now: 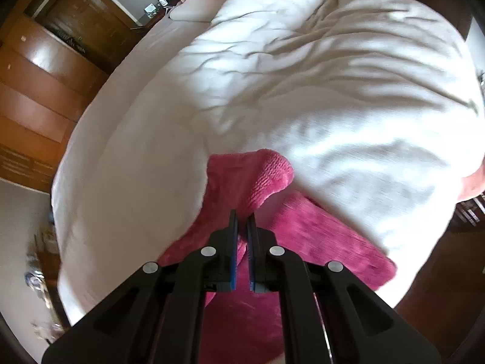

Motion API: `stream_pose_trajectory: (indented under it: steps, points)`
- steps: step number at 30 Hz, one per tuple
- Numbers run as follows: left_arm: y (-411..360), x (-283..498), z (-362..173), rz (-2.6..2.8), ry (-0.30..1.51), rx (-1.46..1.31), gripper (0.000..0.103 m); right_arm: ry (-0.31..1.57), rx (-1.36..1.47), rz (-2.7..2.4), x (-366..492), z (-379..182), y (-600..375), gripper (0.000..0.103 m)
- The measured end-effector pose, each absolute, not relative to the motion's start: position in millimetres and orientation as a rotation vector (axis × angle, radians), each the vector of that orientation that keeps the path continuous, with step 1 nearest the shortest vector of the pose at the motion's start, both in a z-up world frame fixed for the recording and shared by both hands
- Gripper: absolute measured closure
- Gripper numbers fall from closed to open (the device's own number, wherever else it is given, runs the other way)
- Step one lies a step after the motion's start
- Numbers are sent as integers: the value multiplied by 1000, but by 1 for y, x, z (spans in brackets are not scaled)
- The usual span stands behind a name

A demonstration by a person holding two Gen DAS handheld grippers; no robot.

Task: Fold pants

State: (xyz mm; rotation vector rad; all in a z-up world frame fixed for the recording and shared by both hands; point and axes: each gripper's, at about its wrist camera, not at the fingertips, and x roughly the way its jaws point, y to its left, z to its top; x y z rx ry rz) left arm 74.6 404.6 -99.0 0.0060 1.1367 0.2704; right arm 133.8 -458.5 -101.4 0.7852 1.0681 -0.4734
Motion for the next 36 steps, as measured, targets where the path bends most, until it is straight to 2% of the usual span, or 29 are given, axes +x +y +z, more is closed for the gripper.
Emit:
stream_pose_trajectory:
  steps: [9,13,21,23,24,25,26,27,28,29,30,31,36]
  points:
    - [391,11,-138,303,1263,37,91,1164,676,-496,63,-138,-459,98]
    - [383,-1,-170,303,1333,88,91,1202,606,-461,53,-158,-452,98]
    - [384,-6,-209,359,1406,115,91,1235,651,-396,45,-189,-460,98]
    - [382,-5,-213,369,1416,124,91,1212,699,-374,45,-191,-468,90]
    - [382,-5,-214,374,1420,133,91,1202,723,-371,45,-192,-472,75]
    - [382,-5,-215,378,1423,139,91,1174,762,-364,44,-192,-477,53]
    - [387,0,-217,383,1426,141,91,1142,789,-360,44,-193,-481,47]
    - [386,1,-219,390,1427,144,91,1114,809,-361,44,-192,-484,46]
    - [384,3,-219,397,1428,150,91,1103,834,-367,46,-194,-488,48]
    - [383,4,-219,403,1429,155,91,1101,849,-370,49,-195,-490,54]
    - [383,5,-219,410,1428,161,91,1112,859,-384,52,-198,-492,79]
    - [381,5,-220,416,1426,167,91,1124,858,-387,54,-199,-493,90]
    - [371,7,-205,436,1388,185,91,1118,729,-331,55,-174,-490,95]
